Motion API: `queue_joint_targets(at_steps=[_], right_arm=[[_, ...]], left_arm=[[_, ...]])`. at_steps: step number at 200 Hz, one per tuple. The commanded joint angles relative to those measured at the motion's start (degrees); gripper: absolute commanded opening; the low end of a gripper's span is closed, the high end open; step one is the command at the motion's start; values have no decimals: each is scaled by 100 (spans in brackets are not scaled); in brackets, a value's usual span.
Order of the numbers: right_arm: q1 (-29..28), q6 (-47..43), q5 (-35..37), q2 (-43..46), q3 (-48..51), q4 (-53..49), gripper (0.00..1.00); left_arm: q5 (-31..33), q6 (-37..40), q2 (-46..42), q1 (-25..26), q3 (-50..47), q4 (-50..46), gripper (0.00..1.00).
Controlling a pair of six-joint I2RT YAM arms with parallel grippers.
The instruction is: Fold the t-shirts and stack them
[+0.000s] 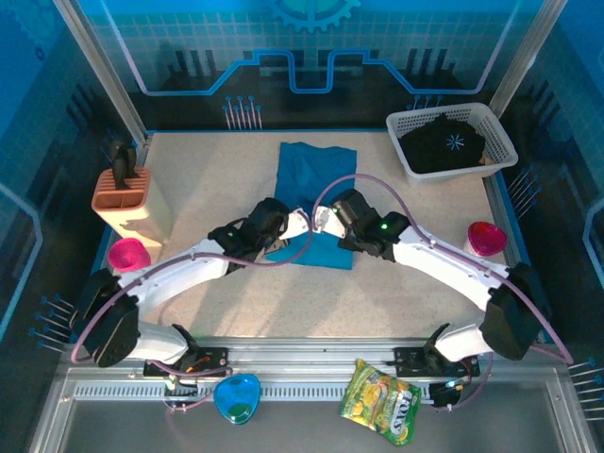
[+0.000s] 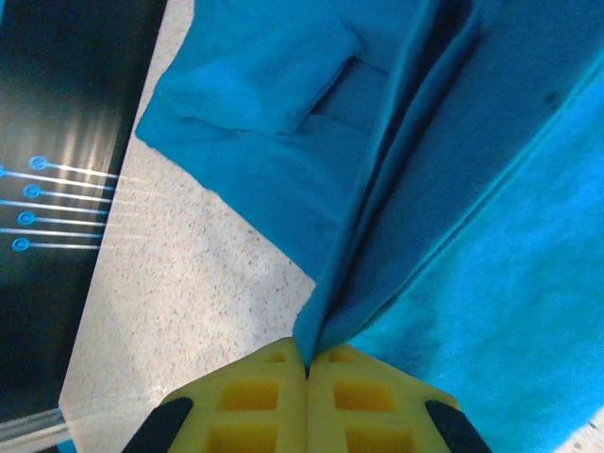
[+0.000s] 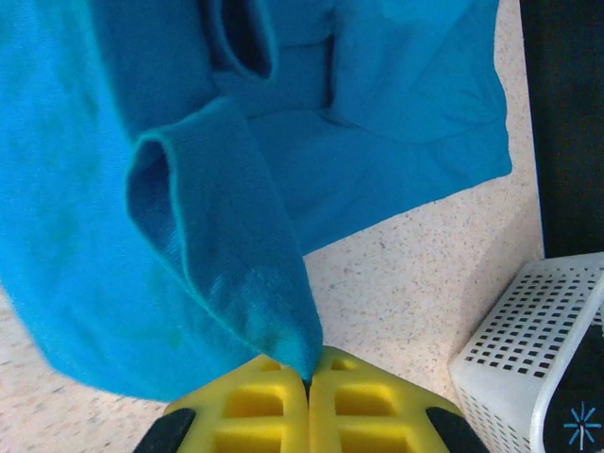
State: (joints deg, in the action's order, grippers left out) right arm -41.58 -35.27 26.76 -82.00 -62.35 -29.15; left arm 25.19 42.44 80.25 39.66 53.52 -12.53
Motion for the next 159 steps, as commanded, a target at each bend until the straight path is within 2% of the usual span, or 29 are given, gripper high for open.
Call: queue_joint_targets(at_steps=[1, 71, 159], right_arm=[[232, -260, 33, -261, -262, 446, 0], [631, -5, 46, -1378, -605, 981, 0], [899, 572, 198, -2597, -898, 1201, 0]], left_arm=[[-456, 292, 321, -193, 292, 377, 0], [-763, 489, 1435, -689, 563, 1089, 0], [-957, 514, 2470, -871, 624, 2351, 0]])
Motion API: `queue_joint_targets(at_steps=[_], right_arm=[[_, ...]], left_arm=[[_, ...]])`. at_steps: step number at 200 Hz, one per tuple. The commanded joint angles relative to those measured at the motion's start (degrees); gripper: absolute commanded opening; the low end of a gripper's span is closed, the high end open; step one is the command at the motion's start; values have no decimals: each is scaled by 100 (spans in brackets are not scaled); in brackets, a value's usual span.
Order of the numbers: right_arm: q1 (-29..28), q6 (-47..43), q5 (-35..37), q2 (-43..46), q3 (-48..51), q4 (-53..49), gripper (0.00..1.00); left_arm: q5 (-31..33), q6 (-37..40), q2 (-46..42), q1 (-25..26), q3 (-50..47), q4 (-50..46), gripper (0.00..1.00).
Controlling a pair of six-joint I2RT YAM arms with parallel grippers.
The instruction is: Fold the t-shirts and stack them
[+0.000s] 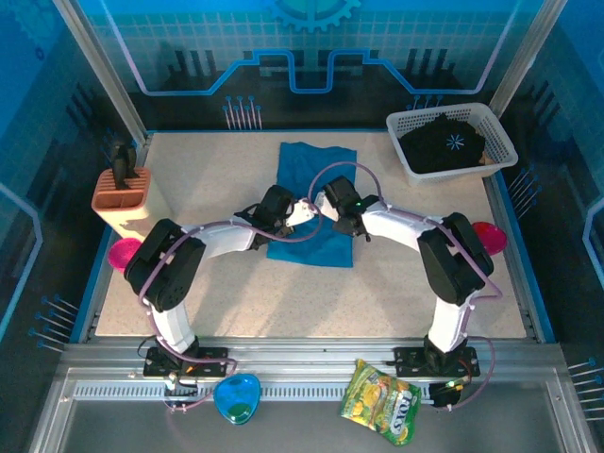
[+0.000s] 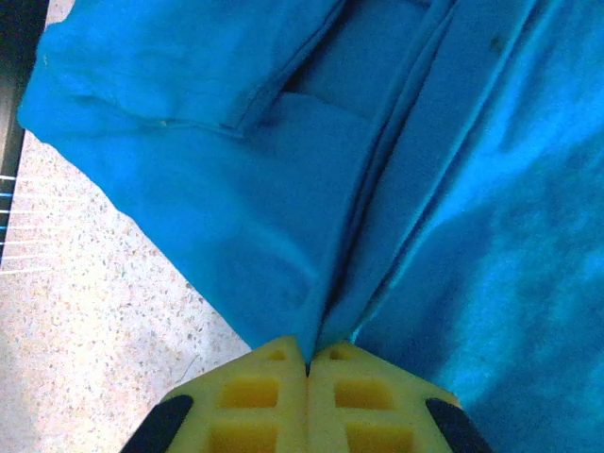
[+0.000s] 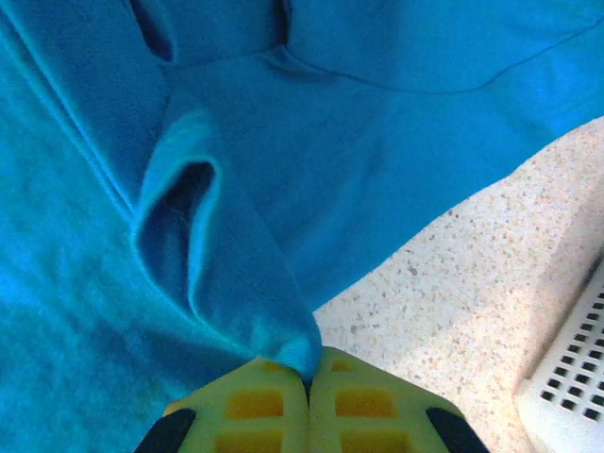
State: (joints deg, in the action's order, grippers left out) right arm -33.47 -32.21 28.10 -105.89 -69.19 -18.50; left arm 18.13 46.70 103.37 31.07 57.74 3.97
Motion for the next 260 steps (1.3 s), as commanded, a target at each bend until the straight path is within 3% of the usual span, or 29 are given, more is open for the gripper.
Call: queue_joint_targets(at_steps=[1, 59, 93, 129, 158, 198, 228, 244, 260], right_arm=[[92, 275, 56, -215, -216, 145, 0], [183, 449, -45, -606, -345, 392, 0], [236, 681, -76, -697, -428, 584, 10], [303, 954, -38, -517, -400, 848, 34], [324, 1088, -110, -69, -216, 1154, 54], [326, 1121, -313, 858, 192, 1271, 63], [312, 613, -1217, 1736, 650, 804, 65], [289, 102, -1816, 2131, 844, 182, 65], [216, -517, -2355, 2493, 1019, -524, 63]], left_arm=[[-245, 91, 166, -13, 202, 710, 0], [210, 51, 567, -116, 253, 1125, 0], [622, -38, 629, -110, 159, 1446, 0], [1005, -164, 517, -115, 95, 1707, 31], [1321, -275, 131, -118, -97, 2170, 39], [1634, -323, -661, -119, -449, 2545, 50], [1025, -334, -1657, -119, -1066, 2626, 54], [-36, -50, -2304, -135, -1617, 2524, 68], [-1297, 510, -2953, -141, -1959, 1590, 70]])
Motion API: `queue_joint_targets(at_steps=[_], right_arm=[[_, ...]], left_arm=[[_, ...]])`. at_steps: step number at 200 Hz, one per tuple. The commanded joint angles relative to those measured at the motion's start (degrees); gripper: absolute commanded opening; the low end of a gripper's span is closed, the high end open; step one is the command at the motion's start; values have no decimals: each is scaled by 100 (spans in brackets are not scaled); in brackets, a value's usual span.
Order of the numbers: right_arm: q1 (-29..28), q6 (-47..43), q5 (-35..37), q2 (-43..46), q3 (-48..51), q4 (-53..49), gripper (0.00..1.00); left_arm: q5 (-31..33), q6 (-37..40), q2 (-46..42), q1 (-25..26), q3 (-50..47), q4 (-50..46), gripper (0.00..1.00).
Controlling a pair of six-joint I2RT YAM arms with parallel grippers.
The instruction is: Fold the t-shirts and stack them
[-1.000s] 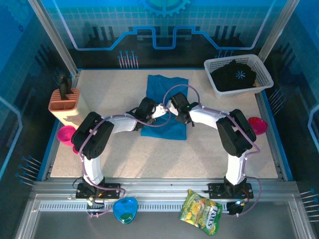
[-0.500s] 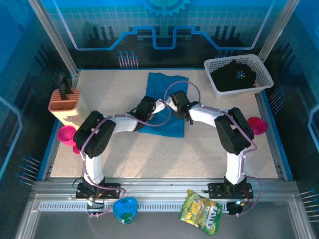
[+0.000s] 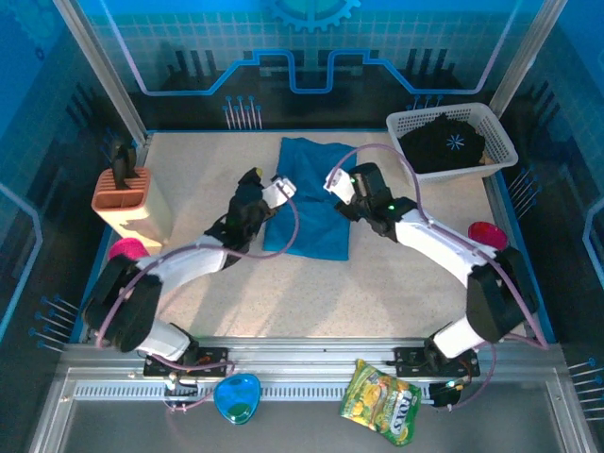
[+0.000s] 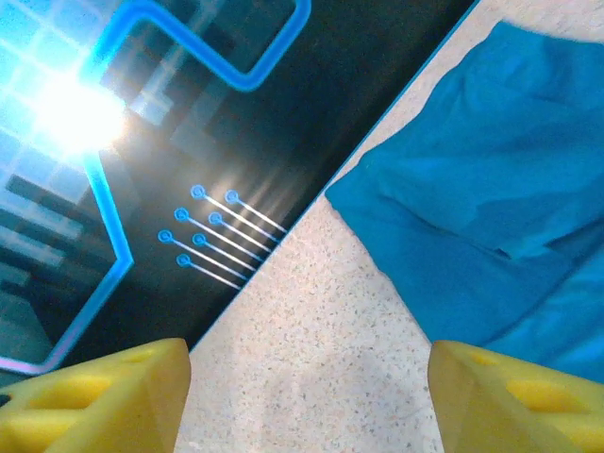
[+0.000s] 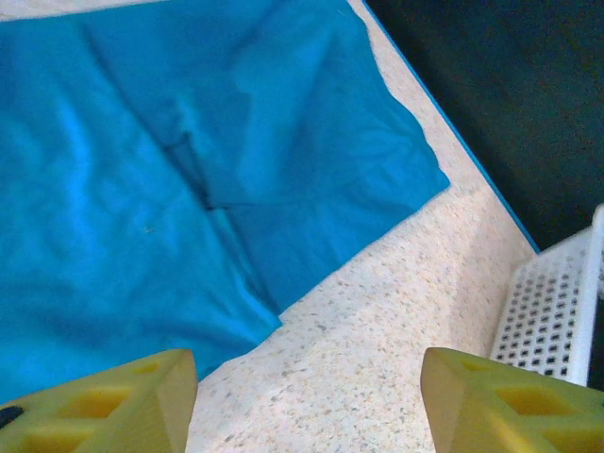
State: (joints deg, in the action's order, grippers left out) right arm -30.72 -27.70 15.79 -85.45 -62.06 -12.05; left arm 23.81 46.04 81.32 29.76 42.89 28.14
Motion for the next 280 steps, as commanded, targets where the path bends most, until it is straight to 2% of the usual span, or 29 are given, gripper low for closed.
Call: queue_joint_targets(at_steps=[1, 10, 20, 44, 64, 82, 132, 211, 280], right_arm=[[-71, -1010, -1145, 467, 321, -1208, 63], [-151, -1362, -1372, 622, 435, -1574, 62], [-220, -1663, -1620, 748, 549, -1921, 62], [-343, -1973, -1981, 738, 614, -2398, 61], [-488, -2019, -2029, 361, 446, -2610, 59], [-566, -2007, -1924, -112, 235, -2686, 57], [-619, -2055, -1635, -1016, -127, -2603, 55], [-445, -2003, -1596, -1515, -253, -2420, 56], [-329, -1976, -1588, -1786, -340, -2332, 56]], left_arm=[[-1938, 609, -784, -7, -479, -924, 70], [-2472, 967, -1028, -22, -409, -1860, 67], [-2677, 1187, -1131, -24, -210, -2753, 67], [-2720, 1446, -911, -14, 360, -4492, 67], [-2495, 1751, -610, 91, 501, -5102, 66], [-2314, 1932, -463, 211, 407, -5148, 65], [-2305, 2153, 6, 276, 324, -4794, 66], [-2282, 2400, 830, 58, 570, -4471, 66], [-2188, 2535, 1154, -80, 706, -4307, 66]])
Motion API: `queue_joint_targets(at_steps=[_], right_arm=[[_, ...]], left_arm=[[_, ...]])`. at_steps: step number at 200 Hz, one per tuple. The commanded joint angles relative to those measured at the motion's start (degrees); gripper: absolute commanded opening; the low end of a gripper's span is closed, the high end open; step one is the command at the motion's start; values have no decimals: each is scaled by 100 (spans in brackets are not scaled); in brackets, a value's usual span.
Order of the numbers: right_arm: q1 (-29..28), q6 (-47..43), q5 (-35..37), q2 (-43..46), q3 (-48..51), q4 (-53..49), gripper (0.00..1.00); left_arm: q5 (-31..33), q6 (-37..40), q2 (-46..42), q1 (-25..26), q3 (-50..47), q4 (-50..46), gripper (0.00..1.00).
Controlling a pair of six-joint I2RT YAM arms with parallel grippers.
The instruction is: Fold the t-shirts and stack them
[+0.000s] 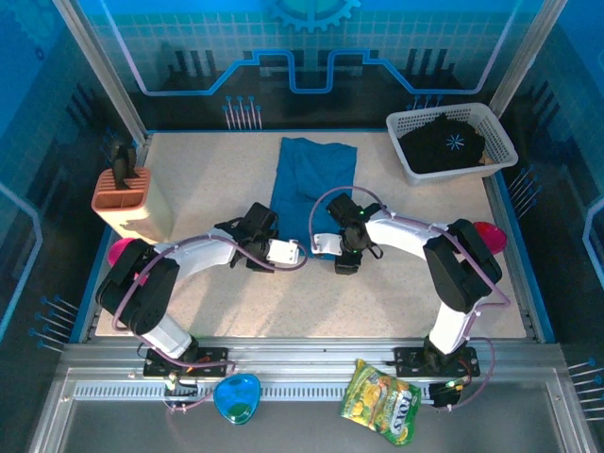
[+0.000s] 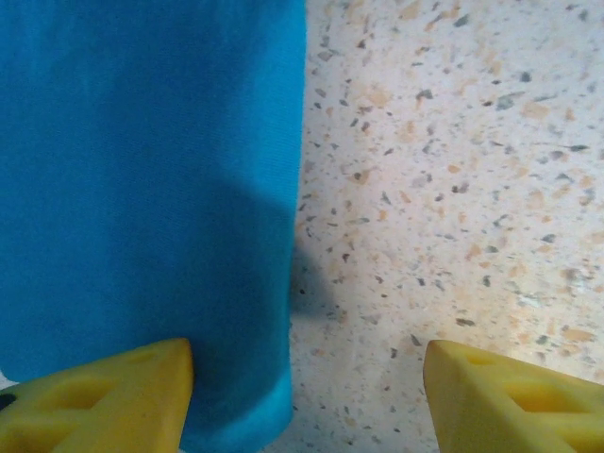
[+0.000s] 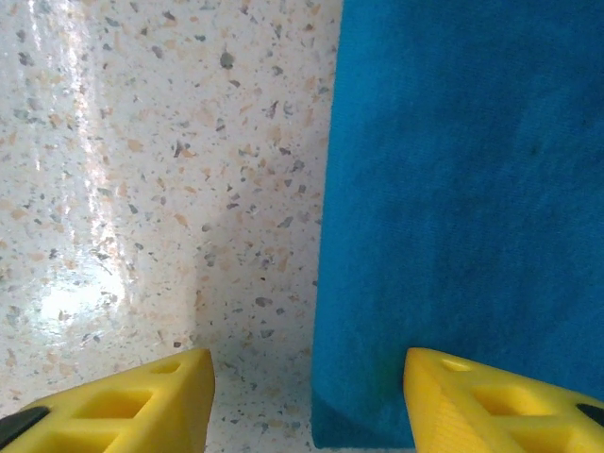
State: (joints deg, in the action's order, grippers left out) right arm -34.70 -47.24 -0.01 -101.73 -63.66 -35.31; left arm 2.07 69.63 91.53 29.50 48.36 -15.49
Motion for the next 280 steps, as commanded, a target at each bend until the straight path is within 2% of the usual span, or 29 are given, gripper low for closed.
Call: queue_joint_targets(at_steps=[1, 67, 145, 205, 241, 257, 280], right_arm=[[73, -22, -8, -164, -181, -4, 56], [139, -28, -183, -489, -357, -5, 54], [253, -94, -326, -812, -481, -73, 42], [323, -215, -396, -998, -621, -248, 38], [334, -203, -453, -967, -582, -233, 34], [338, -183, -481, -928, -531, -188, 29], [332, -158, -500, -855, -456, -160, 17]], left_arm=[[-18, 180, 136, -51, 162, 55, 66], [86, 301, 571, -145, 325, 120, 66], [144, 505, 1437, -242, 895, -182, 64], [-52, 800, 2163, -339, 1985, -1268, 61], [-69, 882, 2520, -346, 2593, -2010, 51], [-28, 847, 2593, -339, 2708, -2109, 42], [33, 725, 2594, -330, 2709, -2055, 24]])
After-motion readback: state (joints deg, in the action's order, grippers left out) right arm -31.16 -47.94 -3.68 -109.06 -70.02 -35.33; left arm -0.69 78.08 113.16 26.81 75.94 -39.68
